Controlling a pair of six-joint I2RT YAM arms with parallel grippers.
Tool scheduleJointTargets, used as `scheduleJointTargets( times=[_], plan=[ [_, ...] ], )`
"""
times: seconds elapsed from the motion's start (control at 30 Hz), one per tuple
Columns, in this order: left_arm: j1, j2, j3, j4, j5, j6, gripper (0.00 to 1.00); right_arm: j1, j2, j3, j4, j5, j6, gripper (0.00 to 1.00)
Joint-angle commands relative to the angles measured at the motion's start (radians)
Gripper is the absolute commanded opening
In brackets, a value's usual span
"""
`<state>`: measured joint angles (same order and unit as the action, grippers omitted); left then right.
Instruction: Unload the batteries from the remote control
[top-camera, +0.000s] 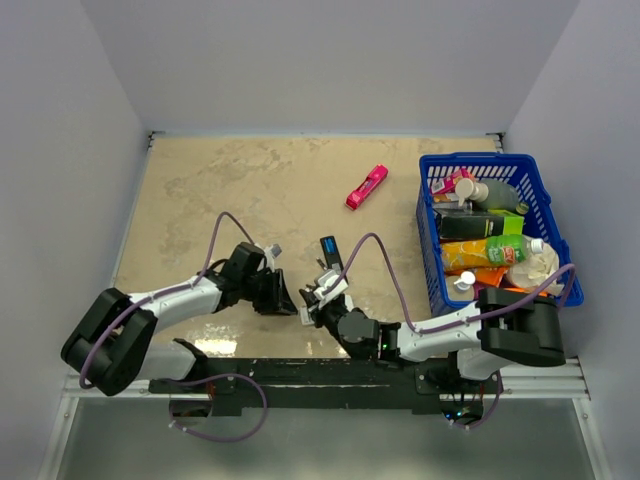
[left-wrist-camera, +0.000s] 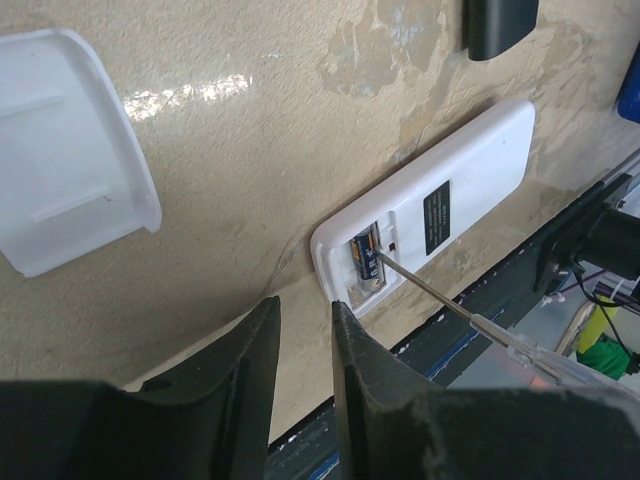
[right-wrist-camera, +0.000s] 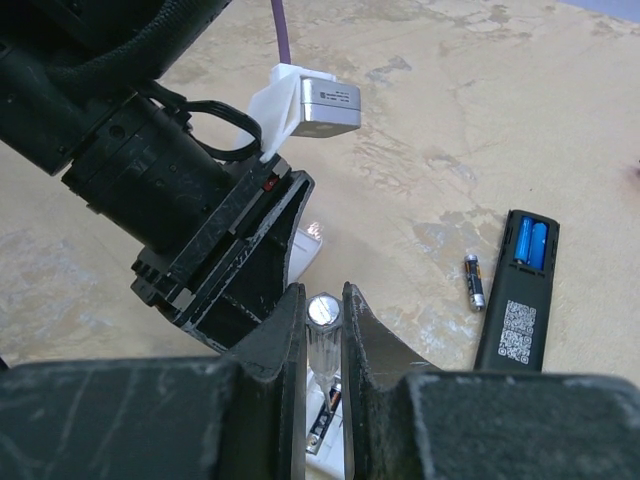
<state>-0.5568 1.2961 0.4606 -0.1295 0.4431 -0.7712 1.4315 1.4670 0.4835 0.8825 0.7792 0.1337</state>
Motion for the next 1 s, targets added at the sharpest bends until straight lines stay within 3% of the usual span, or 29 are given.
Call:
scheduleJointTargets(
  times=[0.0, 0.33, 0.67, 0.8, 0.97],
  plan=[
    [0.001, 0.026, -0.003, 0.045, 0.016, 0.003, 0.31, 0.017, 0.003, 0.021, -0.063, -0.006, 0.006, 0.00],
    [0.000, 0.061, -0.010, 0.090, 0.035, 0.000, 0.31, 0.029, 0.042, -0.051, 0.044, -0.057, -0.020, 0.00],
    [-0.005, 0.111, -0.004, 0.108, 0.025, -0.013, 0.31, 0.037, 0.039, -0.172, 0.187, -0.202, -0.042, 0.00],
    [-0.028, 0.123, 0.007, 0.110, 0.005, -0.028, 0.31, 0.035, 0.041, -0.138, 0.103, -0.336, -0.072, 0.00],
    [-0.052, 0.140, 0.019, 0.100, -0.027, -0.046, 0.24, 0.038, 0.044, -0.071, -0.036, -0.365, -0.123, 0.00]
  ],
)
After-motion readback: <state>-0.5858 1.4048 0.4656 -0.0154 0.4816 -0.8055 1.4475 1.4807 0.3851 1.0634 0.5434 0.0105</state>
